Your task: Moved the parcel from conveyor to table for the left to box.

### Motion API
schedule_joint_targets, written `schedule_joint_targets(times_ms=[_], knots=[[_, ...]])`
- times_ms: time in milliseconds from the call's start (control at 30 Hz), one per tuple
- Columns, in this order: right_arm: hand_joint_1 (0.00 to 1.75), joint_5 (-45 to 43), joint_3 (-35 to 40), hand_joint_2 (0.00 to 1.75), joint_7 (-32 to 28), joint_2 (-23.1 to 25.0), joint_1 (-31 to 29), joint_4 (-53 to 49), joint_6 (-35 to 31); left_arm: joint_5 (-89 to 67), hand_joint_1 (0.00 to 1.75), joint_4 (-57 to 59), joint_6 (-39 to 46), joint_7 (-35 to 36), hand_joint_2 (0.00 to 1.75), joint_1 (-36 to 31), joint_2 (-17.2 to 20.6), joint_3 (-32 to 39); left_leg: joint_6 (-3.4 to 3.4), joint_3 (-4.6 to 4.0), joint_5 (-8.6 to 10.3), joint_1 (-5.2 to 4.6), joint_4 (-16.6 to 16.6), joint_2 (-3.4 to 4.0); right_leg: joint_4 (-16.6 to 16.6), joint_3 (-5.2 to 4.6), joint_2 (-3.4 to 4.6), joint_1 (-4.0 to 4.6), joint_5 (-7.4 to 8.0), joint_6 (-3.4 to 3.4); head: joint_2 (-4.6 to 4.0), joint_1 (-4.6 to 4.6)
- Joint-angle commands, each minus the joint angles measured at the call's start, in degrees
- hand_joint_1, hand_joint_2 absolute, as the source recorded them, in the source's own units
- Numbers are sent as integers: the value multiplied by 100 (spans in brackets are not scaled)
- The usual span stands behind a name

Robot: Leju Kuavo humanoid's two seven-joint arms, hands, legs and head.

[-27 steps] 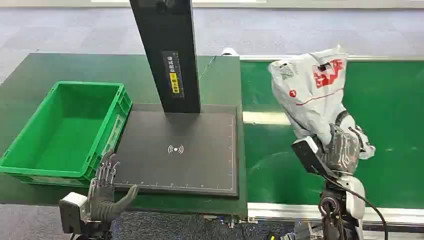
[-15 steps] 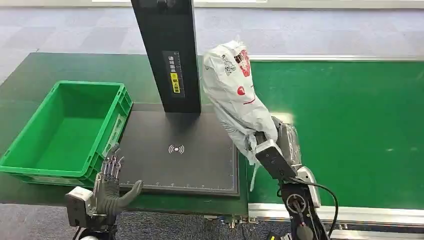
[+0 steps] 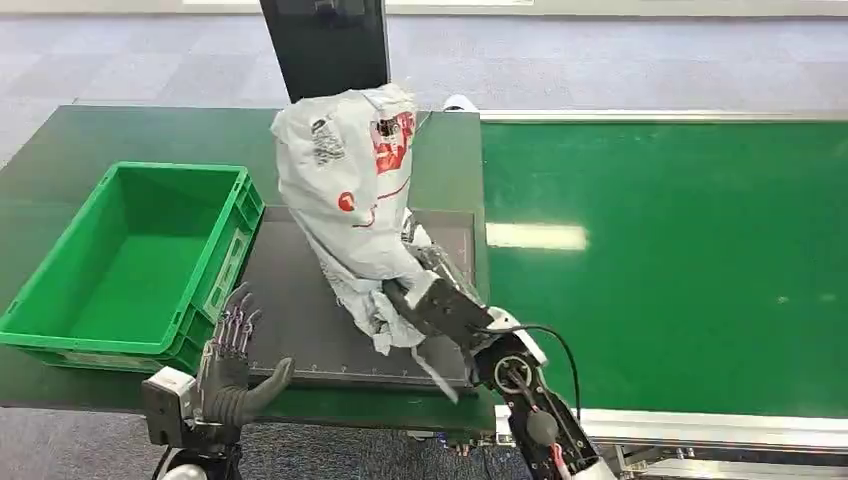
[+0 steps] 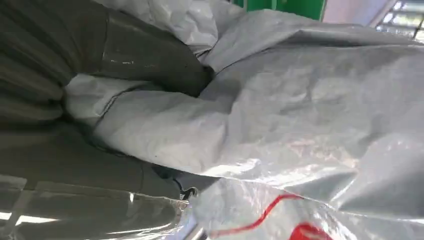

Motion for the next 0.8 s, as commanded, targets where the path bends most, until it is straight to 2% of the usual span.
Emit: schedule_joint_targets(times_ms=[33,133,200,333,433,633,667,800], knots=[[175,44,948,175,85,315,-1344,2287,13,164,0,492,123,-94,175,-68,340,-220,3,12,2,-5,-10,19,-8,4,19,-4,7,0,0,2],[175,254,1177,175,423,402,-1574,2600,-154,199,0,327,132,-38,175,-1,383,-248,1,10,-2,-4,-7,31,-3,-1,30,-3,6,-2,0,0],[175,264,1185,175,448,388,-1591,2671,-166,205,0,333,133,-11,175,-25,390,-259,0,6,-1,-2,-3,11,-1,1,11,-2,1,-2,0,0],[175,343,1305,175,498,348,-1553,2940,-7,254,0,507,133,16,175,-159,461,-352,2,9,4,0,-10,-1,-11,8,0,0,4,-1,0,0],[175,519,1577,175,615,291,-1570,3087,368,266,0,553,131,21,175,-228,458,-386,3,10,4,-2,-9,-2,-10,8,-2,-2,3,0,0,2],[173,644,1729,175,618,211,-1606,3200,488,310,0,512,170,66,175,-208,469,-380,3,6,4,-3,-7,-7,-6,5,-7,-2,1,0,0,0],[2,629,1699,175,582,180,-1588,3168,459,320,0,488,186,70,175,-175,472,-367,3,3,2,-4,-4,-4,-3,2,-4,-4,0,0,0,2],[0,546,1549,175,492,80,-1524,2934,332,350,0,379,230,65,175,-46,479,-322,2,4,2,-4,-3,-6,-3,2,-6,-3,0,1,0,0]])
